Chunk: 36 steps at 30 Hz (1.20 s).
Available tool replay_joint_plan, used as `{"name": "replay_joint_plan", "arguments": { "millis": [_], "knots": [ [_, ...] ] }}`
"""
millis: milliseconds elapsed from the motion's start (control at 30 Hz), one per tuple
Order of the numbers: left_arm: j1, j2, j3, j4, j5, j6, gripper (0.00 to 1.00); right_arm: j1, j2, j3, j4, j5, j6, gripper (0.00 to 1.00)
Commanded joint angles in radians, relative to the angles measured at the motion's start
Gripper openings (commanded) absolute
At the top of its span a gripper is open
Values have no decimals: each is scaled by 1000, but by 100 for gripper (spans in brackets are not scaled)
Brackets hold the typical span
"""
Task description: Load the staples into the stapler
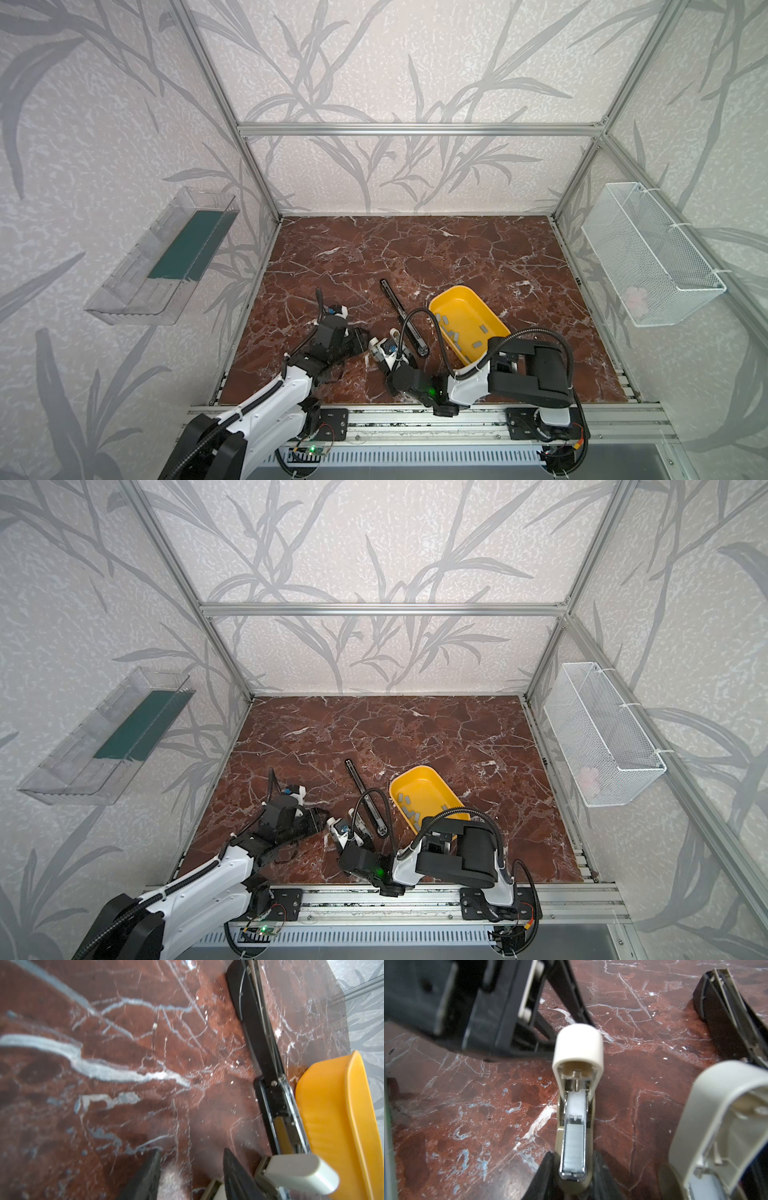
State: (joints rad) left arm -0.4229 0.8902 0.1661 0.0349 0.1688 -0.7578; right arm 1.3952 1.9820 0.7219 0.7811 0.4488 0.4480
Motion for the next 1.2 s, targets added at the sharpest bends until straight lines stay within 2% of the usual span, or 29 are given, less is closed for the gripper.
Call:
{"name": "replay_joint_plan", "arguments": {
  "millis": [0,200,467,800,1167],
  "knots": [
    [-24,-51,-23,-8,-39,-34,48,13,60,-22,-147,-57,23,25],
    [-46,-128,-47,-27,-44,-35,49,13,62,-20,-149,-60,26,25],
    [-81,-99,-46,12,-19,-8,49,12,64,-13,-158,-61,29,25],
    [-105,-143,-79,-15,-45,-6,51,12,64,-16,-150,-60,32,26],
    [-105,-269,-113,-49,-59,-18,54,12,26,-82,-49,-87,16,40]
  ]
}}
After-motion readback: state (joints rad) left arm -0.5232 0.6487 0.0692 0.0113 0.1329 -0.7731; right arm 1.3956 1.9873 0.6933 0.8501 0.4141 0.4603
